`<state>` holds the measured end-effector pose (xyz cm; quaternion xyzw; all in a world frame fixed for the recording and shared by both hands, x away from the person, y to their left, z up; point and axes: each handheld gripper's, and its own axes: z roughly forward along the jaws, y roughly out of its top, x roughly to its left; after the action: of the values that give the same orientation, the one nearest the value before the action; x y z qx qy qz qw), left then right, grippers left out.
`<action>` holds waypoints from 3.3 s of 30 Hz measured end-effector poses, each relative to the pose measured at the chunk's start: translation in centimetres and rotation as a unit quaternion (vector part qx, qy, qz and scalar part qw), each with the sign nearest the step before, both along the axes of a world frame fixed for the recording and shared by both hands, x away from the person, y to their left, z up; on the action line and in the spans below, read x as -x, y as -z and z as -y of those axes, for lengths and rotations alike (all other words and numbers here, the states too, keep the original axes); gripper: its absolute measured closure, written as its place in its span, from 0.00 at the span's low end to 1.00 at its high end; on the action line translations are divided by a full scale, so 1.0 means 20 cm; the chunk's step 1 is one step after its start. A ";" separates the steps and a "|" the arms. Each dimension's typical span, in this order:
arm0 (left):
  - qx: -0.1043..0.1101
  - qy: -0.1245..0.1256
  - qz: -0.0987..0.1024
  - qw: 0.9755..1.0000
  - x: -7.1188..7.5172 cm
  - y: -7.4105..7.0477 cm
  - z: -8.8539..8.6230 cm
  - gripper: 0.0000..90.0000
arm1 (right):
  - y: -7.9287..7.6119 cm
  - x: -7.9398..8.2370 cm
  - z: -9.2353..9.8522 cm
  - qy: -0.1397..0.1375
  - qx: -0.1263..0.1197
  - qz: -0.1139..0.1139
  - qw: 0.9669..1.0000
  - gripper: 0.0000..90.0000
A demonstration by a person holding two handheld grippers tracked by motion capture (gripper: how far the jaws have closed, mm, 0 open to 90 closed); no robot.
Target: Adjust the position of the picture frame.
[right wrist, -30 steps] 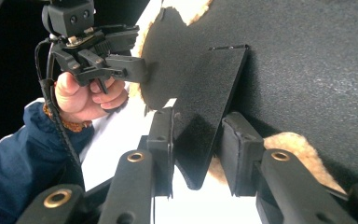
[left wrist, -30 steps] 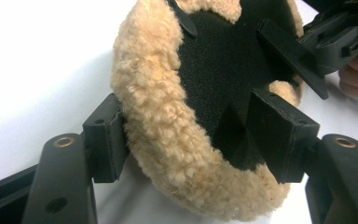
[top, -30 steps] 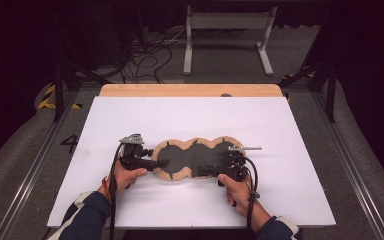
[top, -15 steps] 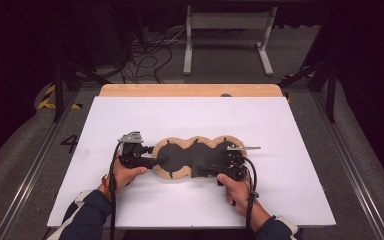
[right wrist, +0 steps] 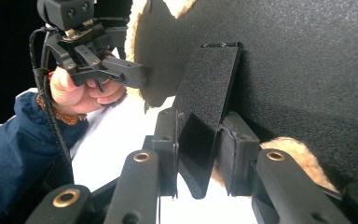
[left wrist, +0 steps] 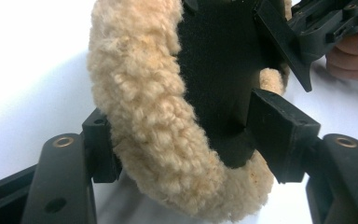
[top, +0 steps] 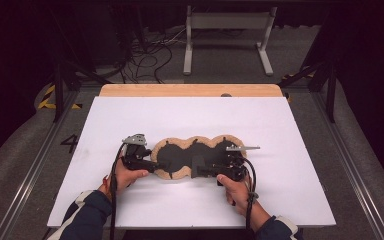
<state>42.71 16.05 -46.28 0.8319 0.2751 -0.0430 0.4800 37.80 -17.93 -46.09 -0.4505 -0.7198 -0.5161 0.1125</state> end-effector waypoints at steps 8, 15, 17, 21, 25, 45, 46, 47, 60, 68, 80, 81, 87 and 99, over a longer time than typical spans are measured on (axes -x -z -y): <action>-0.015 -0.023 0.082 0.996 0.06 -0.09 -0.01 0.50 | -0.03 0.01 -0.01 -0.002 0.003 0.018 1.000 0.83; -0.034 -0.037 0.127 0.991 0.11 -0.12 0.01 0.54 | -0.05 0.02 -0.01 -0.002 0.009 0.028 1.000 0.83; -0.027 -0.034 0.116 0.992 0.10 -0.11 0.00 0.54 | -0.04 0.02 -0.01 -0.005 0.012 0.031 0.999 0.83; -0.025 -0.028 0.111 0.993 0.09 -0.08 0.00 0.50 | -0.05 0.03 -0.01 -0.007 0.020 0.038 0.999 0.83; -0.079 -0.004 0.100 0.992 0.09 -0.01 0.05 0.42 | -0.05 0.03 -0.01 -0.011 0.024 0.037 0.999 0.83; -0.127 -0.040 0.156 0.979 0.13 -0.03 0.12 0.53 | -0.05 0.02 0.00 0.021 0.074 0.074 0.994 0.85; -0.129 -0.039 0.156 0.978 0.13 -0.03 0.12 0.53 | -0.06 0.03 0.00 0.021 0.079 0.077 0.994 0.84; -0.128 -0.040 0.157 0.978 0.13 -0.03 0.12 0.53 | -0.06 0.03 -0.01 0.020 0.083 0.081 0.993 0.84; -0.110 -0.023 0.151 0.982 0.16 -0.04 0.09 0.56 | -0.13 0.13 0.03 -0.002 0.134 0.153 0.979 0.74; -0.110 -0.034 0.150 0.982 0.19 -0.05 0.06 0.53 | -0.22 0.25 0.15 -0.007 0.163 0.211 0.964 0.75; -0.115 -0.033 0.162 0.980 0.22 -0.08 0.01 0.45 | -0.21 0.28 0.46 0.078 0.186 0.215 0.956 0.75; -0.113 -0.031 0.161 0.980 0.22 -0.09 0.01 0.43 | -0.22 0.27 0.47 0.082 0.182 0.214 0.956 0.76; -0.113 -0.026 0.160 0.980 0.25 -0.10 -0.02 0.38 | -0.22 0.26 0.46 0.085 0.190 0.220 0.953 0.77; -0.101 -0.046 0.159 0.981 0.34 -0.14 -0.14 0.36 | -0.21 0.27 0.51 0.082 0.244 0.216 0.942 0.70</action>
<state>35.84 18.78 -43.47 0.8585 0.2364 0.1402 0.4329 32.35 -28.14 -41.89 -0.3993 -0.7910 -0.4170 -0.2024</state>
